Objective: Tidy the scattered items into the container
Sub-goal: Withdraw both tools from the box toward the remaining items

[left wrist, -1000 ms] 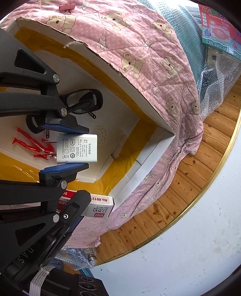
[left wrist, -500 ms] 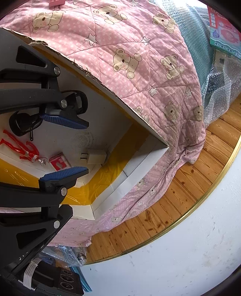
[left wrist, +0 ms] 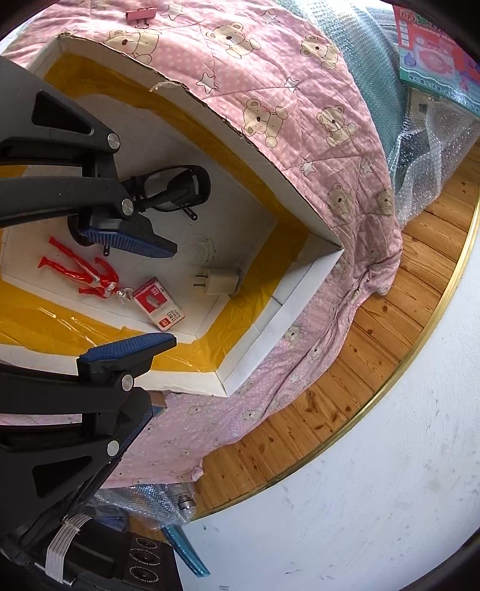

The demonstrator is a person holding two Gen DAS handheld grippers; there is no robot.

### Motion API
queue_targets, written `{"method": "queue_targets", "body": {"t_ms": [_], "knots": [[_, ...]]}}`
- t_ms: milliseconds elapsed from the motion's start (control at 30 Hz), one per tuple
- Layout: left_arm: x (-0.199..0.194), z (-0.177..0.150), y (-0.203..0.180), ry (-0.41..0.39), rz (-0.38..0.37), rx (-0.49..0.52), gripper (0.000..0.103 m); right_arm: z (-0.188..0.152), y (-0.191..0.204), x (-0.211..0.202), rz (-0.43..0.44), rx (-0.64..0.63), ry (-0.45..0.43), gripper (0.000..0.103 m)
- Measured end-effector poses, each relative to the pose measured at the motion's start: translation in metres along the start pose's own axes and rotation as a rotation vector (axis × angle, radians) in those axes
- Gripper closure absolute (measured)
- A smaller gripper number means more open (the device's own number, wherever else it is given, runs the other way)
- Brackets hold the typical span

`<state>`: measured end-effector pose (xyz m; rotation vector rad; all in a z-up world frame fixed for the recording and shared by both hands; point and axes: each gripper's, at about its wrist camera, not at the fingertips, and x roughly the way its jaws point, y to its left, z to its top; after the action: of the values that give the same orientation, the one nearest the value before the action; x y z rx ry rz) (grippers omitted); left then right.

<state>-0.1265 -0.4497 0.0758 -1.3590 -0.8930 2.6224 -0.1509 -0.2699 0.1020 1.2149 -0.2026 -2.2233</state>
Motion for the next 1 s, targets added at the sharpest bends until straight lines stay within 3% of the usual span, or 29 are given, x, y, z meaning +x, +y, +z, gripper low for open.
{"method": "queue_targets", "body": {"t_ms": [500,1000], "knots": [[-0.046,-0.037,-0.038,-0.041,0.031,0.097,0.060,-0.031,0.013,-0.057,0.021,-0.012,-0.055,0.058],[-0.066,-0.071,-0.079,-0.057,0.043,0.172,0.060,-0.060,-0.005,-0.102,0.045,0.011,-0.100,0.058]]}}
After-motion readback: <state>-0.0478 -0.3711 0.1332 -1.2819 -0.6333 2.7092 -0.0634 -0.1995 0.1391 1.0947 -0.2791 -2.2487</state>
